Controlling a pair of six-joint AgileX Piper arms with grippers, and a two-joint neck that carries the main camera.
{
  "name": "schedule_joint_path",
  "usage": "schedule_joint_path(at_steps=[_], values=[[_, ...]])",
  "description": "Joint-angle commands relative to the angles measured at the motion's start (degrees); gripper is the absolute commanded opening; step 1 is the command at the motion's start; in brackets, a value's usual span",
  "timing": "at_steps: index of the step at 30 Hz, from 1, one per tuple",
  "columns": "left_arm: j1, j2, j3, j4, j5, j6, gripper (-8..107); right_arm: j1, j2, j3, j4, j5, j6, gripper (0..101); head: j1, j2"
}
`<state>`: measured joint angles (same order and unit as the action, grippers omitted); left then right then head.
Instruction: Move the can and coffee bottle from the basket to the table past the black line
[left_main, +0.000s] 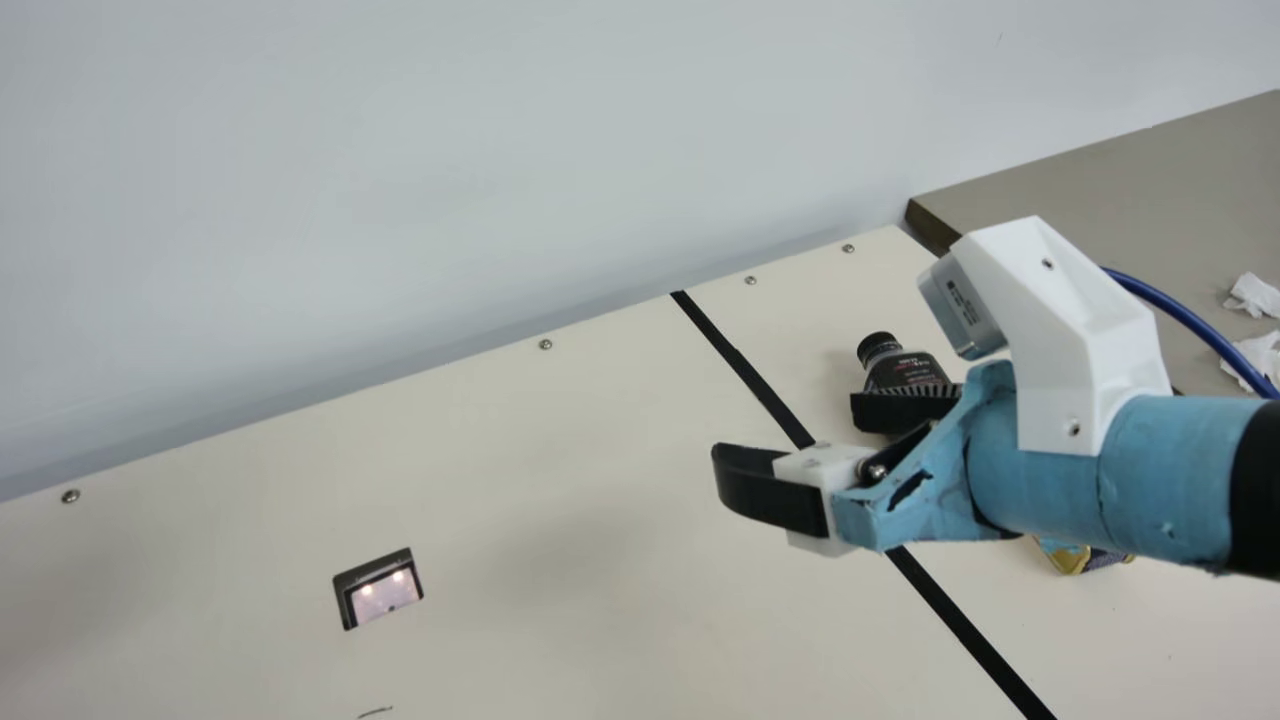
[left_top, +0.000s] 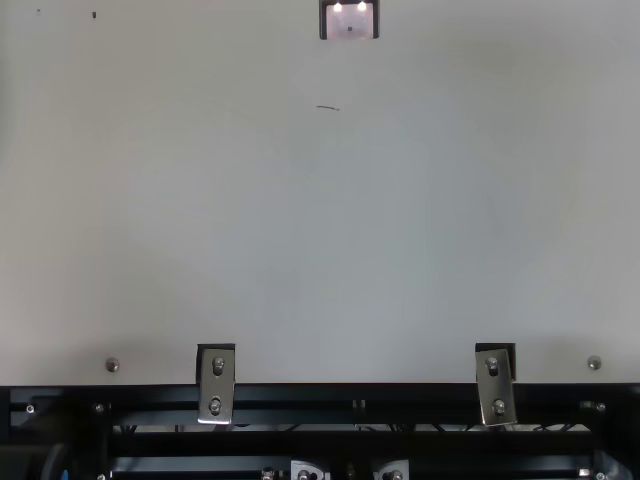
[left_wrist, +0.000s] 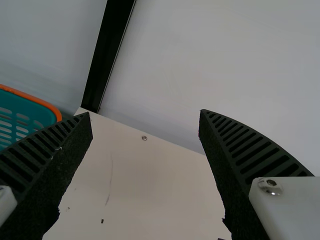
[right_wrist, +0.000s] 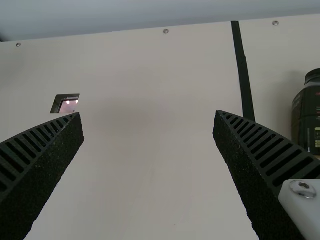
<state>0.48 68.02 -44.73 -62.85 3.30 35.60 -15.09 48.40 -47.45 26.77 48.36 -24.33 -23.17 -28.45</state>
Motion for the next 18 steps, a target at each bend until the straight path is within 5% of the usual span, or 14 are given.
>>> schedule_joint_path(at_steps=[1, 18], values=[[-0.1, 0.0, 0.0, 1.9, -0.1, -1.9, 90, 0.0, 0.0, 0.0, 0.0, 0.0, 0.0, 101, -1.8, 1.1], [-0.9, -16.9, 10.7, 21.3, -5.1, 0.6, 90, 1.1, -1.1, 0.3, -1.5, 0.3, 1.5, 101, -1.8, 1.1]])
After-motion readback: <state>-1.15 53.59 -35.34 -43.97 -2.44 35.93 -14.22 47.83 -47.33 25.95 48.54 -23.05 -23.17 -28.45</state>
